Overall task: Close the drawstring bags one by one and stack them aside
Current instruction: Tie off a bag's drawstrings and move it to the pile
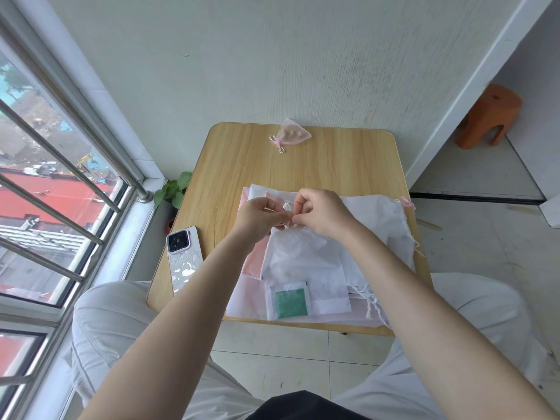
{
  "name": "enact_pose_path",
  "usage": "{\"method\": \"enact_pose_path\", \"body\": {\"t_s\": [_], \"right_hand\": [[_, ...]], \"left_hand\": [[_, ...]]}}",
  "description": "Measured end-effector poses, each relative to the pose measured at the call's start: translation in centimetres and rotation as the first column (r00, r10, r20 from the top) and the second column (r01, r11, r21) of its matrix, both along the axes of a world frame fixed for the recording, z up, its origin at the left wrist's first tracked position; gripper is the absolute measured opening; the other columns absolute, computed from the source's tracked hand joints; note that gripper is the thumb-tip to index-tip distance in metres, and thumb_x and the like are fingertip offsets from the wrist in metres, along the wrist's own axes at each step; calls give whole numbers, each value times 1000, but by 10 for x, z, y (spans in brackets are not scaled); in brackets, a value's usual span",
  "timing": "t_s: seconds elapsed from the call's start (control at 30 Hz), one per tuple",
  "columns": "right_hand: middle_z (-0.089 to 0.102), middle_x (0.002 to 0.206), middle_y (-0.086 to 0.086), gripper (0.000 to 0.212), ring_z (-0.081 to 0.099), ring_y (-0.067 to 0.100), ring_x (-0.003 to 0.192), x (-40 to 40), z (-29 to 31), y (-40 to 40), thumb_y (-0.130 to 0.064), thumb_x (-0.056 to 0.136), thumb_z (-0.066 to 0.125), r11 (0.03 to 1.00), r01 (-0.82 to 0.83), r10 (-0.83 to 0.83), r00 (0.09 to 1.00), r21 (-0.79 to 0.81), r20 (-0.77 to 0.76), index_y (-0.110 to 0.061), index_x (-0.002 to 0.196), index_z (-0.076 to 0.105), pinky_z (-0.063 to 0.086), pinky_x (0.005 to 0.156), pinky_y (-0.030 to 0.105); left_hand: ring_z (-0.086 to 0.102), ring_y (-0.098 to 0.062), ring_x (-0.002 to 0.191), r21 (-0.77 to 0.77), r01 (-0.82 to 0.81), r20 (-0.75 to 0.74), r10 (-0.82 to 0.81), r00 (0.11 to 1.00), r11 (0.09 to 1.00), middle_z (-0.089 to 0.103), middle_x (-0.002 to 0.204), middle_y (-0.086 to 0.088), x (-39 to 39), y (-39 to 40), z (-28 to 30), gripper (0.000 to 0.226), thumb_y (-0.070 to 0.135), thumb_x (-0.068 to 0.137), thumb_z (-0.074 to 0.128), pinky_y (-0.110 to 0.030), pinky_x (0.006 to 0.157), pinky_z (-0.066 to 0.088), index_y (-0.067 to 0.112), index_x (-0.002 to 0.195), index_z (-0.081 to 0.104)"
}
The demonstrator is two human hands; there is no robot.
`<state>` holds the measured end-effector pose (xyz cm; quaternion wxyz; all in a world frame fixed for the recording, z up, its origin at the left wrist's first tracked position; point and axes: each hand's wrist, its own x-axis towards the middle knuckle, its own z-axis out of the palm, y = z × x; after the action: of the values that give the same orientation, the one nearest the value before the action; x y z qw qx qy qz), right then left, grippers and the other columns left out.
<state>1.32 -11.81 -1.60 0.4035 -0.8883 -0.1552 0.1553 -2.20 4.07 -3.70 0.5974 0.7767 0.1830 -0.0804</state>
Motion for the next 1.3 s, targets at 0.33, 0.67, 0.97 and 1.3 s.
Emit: {"method": "enact_pose_path", "body": {"t_s": [0.33,0.67,0.97,1.3], "right_hand": [[66,88,-4,14,61,15,84,-1,-2,4,-15,90,63,960,-96,126,987,-261,101,-16,99,73,46,69,25],[66,96,0,15,61,17,90,6,-8,-1,-11,96,53,979,-73,72,997,-192,-12,-13,100,67,43,71,25],[68,89,-1,6,61,10,81,3,-18,-1,-12,92,64,987,141,-123,972,78,-200,-14,92,69,43,65,16],[73,85,0,2,67,12,83,-4,-18,4,-16,82,74,964,214,-200,975,159,-98,-17,83,73,53,77,26]], "left_hand": [[62,-11,77,134,72,-24,-70,997,988,69,82,2,2,-6,1,24,10,70,83,-23,71,49,16,86,66],[56,-7,78,321,158,65,-188,980,934,59,84,11,2,-10,8,19,9,81,70,-11,61,41,15,94,58],[54,-6,71,278,115,77,-141,987,954,60,85,7,1,-12,3,21,10,80,70,-15,58,40,15,94,55],[58,-11,73,51,56,40,-58,998,997,66,94,-4,1,-10,1,26,8,78,76,-20,63,45,15,90,55]]}}
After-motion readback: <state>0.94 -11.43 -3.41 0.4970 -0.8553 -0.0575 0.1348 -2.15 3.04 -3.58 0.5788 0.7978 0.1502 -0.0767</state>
